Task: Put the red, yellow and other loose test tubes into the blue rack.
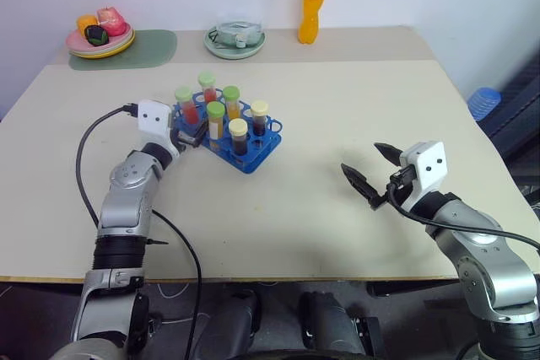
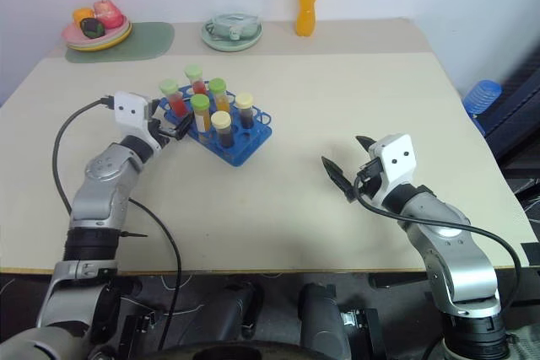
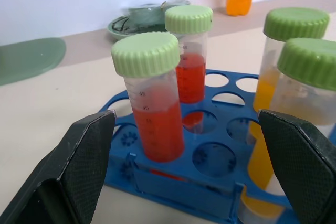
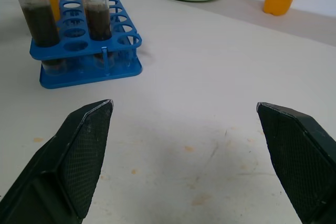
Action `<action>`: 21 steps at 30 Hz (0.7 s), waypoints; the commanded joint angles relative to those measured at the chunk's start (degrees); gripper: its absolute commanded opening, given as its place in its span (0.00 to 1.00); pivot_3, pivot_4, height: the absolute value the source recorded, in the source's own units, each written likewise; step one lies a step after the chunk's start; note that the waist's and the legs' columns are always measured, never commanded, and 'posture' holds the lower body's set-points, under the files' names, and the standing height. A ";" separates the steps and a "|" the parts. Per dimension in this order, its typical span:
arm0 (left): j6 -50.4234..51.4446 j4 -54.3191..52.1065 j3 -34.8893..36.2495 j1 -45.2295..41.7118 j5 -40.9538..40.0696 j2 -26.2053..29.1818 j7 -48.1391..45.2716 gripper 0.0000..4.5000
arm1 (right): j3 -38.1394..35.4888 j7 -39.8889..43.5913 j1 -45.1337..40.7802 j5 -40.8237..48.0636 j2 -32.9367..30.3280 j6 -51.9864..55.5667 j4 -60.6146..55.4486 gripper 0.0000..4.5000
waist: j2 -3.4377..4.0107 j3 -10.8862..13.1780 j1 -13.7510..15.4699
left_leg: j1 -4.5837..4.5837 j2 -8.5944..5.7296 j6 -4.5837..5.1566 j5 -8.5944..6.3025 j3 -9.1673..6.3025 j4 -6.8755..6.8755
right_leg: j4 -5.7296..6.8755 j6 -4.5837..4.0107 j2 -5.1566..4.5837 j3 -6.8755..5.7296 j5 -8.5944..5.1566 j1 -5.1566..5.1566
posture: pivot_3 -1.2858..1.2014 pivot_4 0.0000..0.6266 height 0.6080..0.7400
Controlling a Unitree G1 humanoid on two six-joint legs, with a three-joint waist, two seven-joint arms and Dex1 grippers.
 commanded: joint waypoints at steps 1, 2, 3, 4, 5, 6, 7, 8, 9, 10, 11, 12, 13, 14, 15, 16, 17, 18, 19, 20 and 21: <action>-3.00 1.73 0.44 -2.22 2.03 0.20 2.18 0.98 | -1.02 -0.42 -0.12 0.62 0.24 0.03 -2.55 1.00 | 0.00 0.00 -0.10 | 0.00 0.00 0.00 0.00 0.00 0.00 | 0.00 0.00 0.00 0.00 0.00 0.00 | 0.52 0.24 1.00; -3.42 2.71 0.48 -2.51 2.61 0.32 2.88 0.98 | -1.04 -0.48 -0.08 0.63 0.25 0.06 -2.64 1.00 | 0.00 0.00 -0.11 | 0.00 0.00 0.00 0.00 0.00 0.00 | 0.00 0.00 0.00 0.00 0.00 -0.01 | 0.52 0.24 1.00; -3.76 3.45 0.53 -2.73 2.93 0.36 3.34 0.98 | -1.03 -0.54 -0.06 0.62 0.24 0.10 -2.72 1.00 | 0.00 0.00 -0.11 | 0.00 0.00 0.00 0.00 0.00 -0.01 | 0.01 0.00 0.00 0.00 0.00 -0.01 | 0.52 0.24 1.00; -3.92 3.86 0.51 -2.84 3.06 0.38 3.43 0.98 | -1.01 -0.60 -0.05 0.62 0.24 0.14 -2.79 1.00 | 0.00 0.00 -0.21 | 0.00 0.00 0.00 0.00 0.00 -0.01 | 0.01 0.00 0.00 0.00 0.00 -0.01 | 0.52 0.24 1.00; -3.90 4.17 0.31 -2.96 3.13 0.36 3.32 0.98 | -1.06 -0.63 -0.06 0.66 0.21 0.20 -2.82 1.00 | 0.00 0.00 -0.27 | 0.01 0.00 0.00 0.00 0.00 -0.01 | 0.01 0.00 0.01 0.01 0.00 -0.02 | 0.52 0.24 1.00; -3.80 4.38 0.06 -3.04 3.26 0.37 3.23 0.98 | -1.10 -0.67 -0.09 0.69 0.18 0.27 -2.87 1.00 | 0.00 0.00 -0.27 | 0.01 0.00 0.00 0.00 0.00 -0.02 | 0.02 0.00 0.01 0.01 0.00 -0.03 | 0.52 0.24 1.00; -3.81 4.58 -0.23 -3.11 3.46 0.36 3.15 0.98 | -1.17 -0.68 -0.12 0.74 0.14 0.35 -2.89 1.00 | 0.00 0.00 -0.23 | 0.01 0.01 0.00 0.00 0.00 -0.02 | 0.03 0.00 0.02 0.01 0.00 -0.03 | 0.52 0.24 1.00; -3.49 4.64 -0.71 -3.12 3.46 0.33 2.51 0.98 | -1.27 -0.68 -0.18 0.79 0.10 0.43 -2.90 1.00 | 0.00 0.00 -0.20 | 0.01 0.01 0.00 0.00 0.00 -0.02 | 0.03 0.00 0.02 0.01 0.00 -0.03 | 0.52 0.24 1.00; -2.79 4.53 -1.15 -3.07 3.49 0.31 1.95 0.98 | -1.36 -0.68 -0.23 0.82 0.07 0.52 -2.91 1.00 | 0.00 0.00 -0.19 | 0.00 0.01 0.00 0.00 0.00 -0.02 | 0.03 0.00 0.02 0.01 0.00 -0.03 | 0.52 0.24 1.00; -2.66 4.55 -1.73 -2.93 3.70 0.31 1.32 0.98 | -1.39 -0.71 -0.23 0.80 0.07 0.58 -2.94 1.00 | 0.00 0.00 -0.19 | 0.00 0.01 0.00 0.00 0.00 -0.01 | 0.02 0.00 0.01 0.01 0.00 -0.03 | 0.52 0.24 1.00; -2.98 4.52 -2.25 -2.75 3.81 0.30 0.47 0.98 | -1.39 -0.76 -0.20 0.79 0.08 0.62 -3.01 1.00 | 0.00 0.00 -0.19 | 0.00 0.00 0.00 0.00 0.00 -0.01 | 0.02 0.00 0.01 0.01 0.00 -0.03 | 0.52 0.24 1.00; -3.13 4.19 -2.84 -2.44 3.74 0.25 -0.59 0.98 | -1.43 -0.78 -0.10 0.80 0.06 0.65 -3.12 1.00 | 0.00 0.00 -0.19 | 0.00 0.00 0.00 0.00 0.00 -0.01 | 0.02 0.00 0.01 0.01 0.00 -0.03 | 0.52 0.24 1.00; -3.05 3.82 -3.23 -2.19 3.58 0.15 -1.35 0.98 | -1.50 -0.77 0.02 0.83 0.01 0.66 -3.22 1.00 | 0.00 0.00 -0.13 | 0.00 0.00 0.00 0.00 0.00 -0.01 | 0.02 0.00 0.01 0.01 0.00 -0.03 | 0.52 0.24 1.00; -2.78 3.48 -3.37 -2.04 3.18 -0.05 -1.99 0.98 | -1.58 -0.76 0.14 0.87 -0.01 0.67 -3.33 1.00 | 0.00 0.00 -0.05 | 0.00 0.00 0.00 0.00 0.00 -0.01 | 0.02 0.00 0.01 0.01 0.00 -0.03 | 0.52 0.24 1.00; -2.61 3.04 -3.61 -1.93 2.76 -0.27 -2.83 0.98 | -1.74 -0.72 0.29 0.91 -0.07 0.66 -3.38 1.00 | 0.00 0.00 0.01 | 0.00 0.00 0.00 0.00 0.00 0.00 | 0.02 0.00 0.00 0.00 0.00 -0.02 | 0.52 0.24 1.00; -2.68 2.61 -4.03 -1.75 2.52 -0.36 -3.96 0.98 | -1.90 -0.65 0.49 0.92 -0.15 0.61 -3.43 1.00 | 0.00 0.00 0.07 | 0.00 0.00 0.00 0.00 0.00 0.00 | 0.01 0.00 0.00 0.00 0.00 0.00 | 0.52 0.24 1.00; -2.96 2.26 -4.39 -1.58 2.32 -0.42 -5.08 0.98 | -2.03 -0.60 0.66 0.92 -0.20 0.56 -3.47 1.00 | 0.00 0.00 0.12 | 0.00 -0.01 0.00 0.00 0.00 0.01 | 0.00 0.00 -0.02 0.00 0.00 0.01 | 0.52 0.24 1.00; -2.72 1.59 -4.81 -1.26 1.87 -0.53 -6.40 0.98 | -2.26 -0.48 0.93 0.92 -0.30 0.46 -3.51 1.00 | 0.00 0.00 0.21 | 0.00 -0.02 0.01 0.00 0.00 0.01 | -0.01 0.00 -0.02 -0.01 0.00 0.02 | 0.52 0.24 1.00; -2.49 1.17 -4.98 -1.05 1.60 -0.62 -7.27 0.98 | -2.38 -0.41 1.09 0.91 -0.35 0.40 -3.54 1.00 | 0.00 0.00 0.30 | -0.01 -0.03 0.01 0.00 0.00 0.01 | -0.02 0.00 -0.03 -0.01 0.00 0.02 | 0.52 0.24 1.00; -2.76 0.63 -5.34 -0.75 1.43 -0.69 -8.41 0.98 | -2.59 -0.30 1.33 0.91 -0.42 0.29 -3.55 1.00 | 0.00 0.00 0.39 | -0.01 -0.03 0.01 0.00 0.00 0.01 | -0.02 0.00 -0.03 -0.01 0.00 0.02 | 0.52 0.24 1.00; -2.31 -0.04 -5.65 -0.36 1.10 -0.75 -9.53 0.98 | -2.78 -0.16 1.60 0.87 -0.51 0.12 -3.53 1.00 | 0.00 0.00 0.53 | -0.01 -0.04 0.01 0.00 0.00 0.02 | -0.02 0.00 -0.04 -0.01 0.00 0.02 | 0.52 0.24 1.00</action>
